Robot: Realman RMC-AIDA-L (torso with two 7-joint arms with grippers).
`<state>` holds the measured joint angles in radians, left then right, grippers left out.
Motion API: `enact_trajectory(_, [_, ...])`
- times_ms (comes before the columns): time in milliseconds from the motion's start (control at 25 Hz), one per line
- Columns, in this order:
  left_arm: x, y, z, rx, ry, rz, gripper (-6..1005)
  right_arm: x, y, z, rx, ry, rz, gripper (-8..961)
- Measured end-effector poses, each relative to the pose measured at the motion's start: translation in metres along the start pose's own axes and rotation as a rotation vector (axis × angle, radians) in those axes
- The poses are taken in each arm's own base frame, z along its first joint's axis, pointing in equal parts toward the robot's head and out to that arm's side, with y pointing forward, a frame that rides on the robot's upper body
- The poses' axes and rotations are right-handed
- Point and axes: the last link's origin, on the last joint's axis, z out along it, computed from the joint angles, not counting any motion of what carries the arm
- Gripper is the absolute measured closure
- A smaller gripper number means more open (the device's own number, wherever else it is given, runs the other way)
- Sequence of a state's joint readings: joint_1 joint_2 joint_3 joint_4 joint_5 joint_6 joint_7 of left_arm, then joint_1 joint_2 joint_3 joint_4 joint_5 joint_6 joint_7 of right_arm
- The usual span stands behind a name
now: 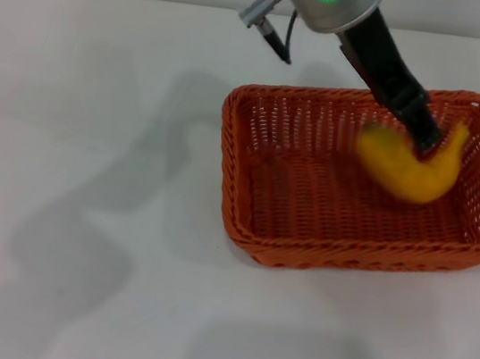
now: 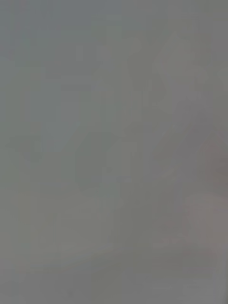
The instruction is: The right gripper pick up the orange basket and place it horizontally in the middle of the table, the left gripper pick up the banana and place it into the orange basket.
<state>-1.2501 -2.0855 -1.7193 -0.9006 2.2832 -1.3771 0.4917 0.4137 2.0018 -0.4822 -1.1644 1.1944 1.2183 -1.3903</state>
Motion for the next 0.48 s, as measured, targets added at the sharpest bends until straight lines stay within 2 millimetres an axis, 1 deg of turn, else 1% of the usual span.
enact_trajectory(120, [-0.011, -0.012, -0.004, 0.011, 0.066, -0.001, 297, 0.006, -0.006, -0.009, 0.03, -0.011, 0.018, 78])
enact_trajectory(240, [-0.028, -0.025, -0.017, 0.055, 0.165, 0.002, 242, 0.014, -0.011, -0.012, 0.061, -0.006, 0.04, 78])
enact_trajectory(360, [-0.056, -0.039, -0.037, 0.125, 0.284, -0.002, 188, 0.023, -0.011, -0.01, 0.068, -0.008, 0.063, 78])
enact_trajectory(440, [-0.078, -0.047, -0.052, 0.166, 0.375, -0.014, 119, 0.029, -0.012, -0.01, 0.07, -0.023, 0.073, 78])
enact_trajectory(480, [-0.09, -0.05, -0.059, 0.184, 0.427, -0.024, 119, 0.032, -0.012, -0.011, 0.074, -0.037, 0.08, 78])
